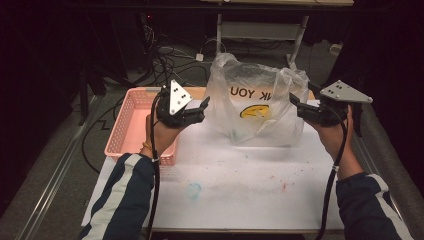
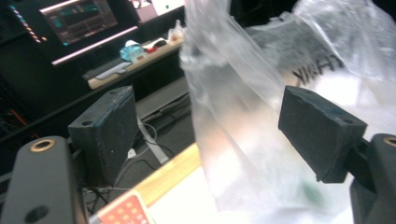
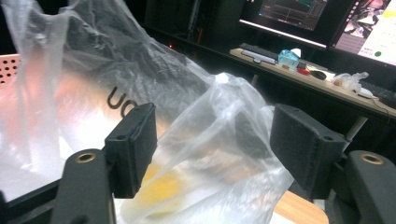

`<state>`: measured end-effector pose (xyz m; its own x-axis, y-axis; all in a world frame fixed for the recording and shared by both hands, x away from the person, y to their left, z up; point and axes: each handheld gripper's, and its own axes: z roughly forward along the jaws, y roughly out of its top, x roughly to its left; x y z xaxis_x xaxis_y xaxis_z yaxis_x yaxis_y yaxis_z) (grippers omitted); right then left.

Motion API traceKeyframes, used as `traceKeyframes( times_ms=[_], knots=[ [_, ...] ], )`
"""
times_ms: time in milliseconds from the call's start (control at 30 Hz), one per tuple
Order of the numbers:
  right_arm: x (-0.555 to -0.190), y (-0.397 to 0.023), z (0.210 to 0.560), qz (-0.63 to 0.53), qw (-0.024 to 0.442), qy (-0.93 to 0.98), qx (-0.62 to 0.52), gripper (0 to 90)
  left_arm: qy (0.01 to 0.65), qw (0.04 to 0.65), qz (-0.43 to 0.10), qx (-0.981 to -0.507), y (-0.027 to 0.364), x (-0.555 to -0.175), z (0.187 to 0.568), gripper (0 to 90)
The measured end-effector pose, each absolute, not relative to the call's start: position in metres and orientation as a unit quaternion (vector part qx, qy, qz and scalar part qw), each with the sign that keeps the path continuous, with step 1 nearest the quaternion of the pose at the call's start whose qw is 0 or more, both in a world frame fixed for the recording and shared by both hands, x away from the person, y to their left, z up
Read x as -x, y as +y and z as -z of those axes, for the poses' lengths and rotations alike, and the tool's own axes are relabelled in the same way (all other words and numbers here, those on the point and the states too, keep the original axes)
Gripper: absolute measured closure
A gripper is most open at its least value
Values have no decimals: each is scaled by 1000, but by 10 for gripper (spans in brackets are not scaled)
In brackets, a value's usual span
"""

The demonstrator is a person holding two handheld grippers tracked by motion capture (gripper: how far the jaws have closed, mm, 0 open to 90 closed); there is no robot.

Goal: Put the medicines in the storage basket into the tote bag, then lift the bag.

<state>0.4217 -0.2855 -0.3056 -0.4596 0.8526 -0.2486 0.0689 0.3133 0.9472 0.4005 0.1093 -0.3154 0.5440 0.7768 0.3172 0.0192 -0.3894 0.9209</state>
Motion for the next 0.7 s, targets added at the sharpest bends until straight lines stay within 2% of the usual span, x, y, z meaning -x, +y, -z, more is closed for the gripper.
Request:
traceKeyframes(
  times_ms=[167,300,467,700],
  knots=[
    [-407,-289,315,-494,394,708,-316,297,258,483,-380,-745,113,-380,330,167],
    [-388,-290,327,-496,389,718,-295,229,232,468,-376,-765,114,-357,347,166],
    [-363,-292,349,-495,381,729,-279,218,215,436,-373,-790,115,-335,376,166],
    [-336,-299,372,-505,370,732,-271,210,220,428,-359,-799,124,-313,399,166]
  ],
)
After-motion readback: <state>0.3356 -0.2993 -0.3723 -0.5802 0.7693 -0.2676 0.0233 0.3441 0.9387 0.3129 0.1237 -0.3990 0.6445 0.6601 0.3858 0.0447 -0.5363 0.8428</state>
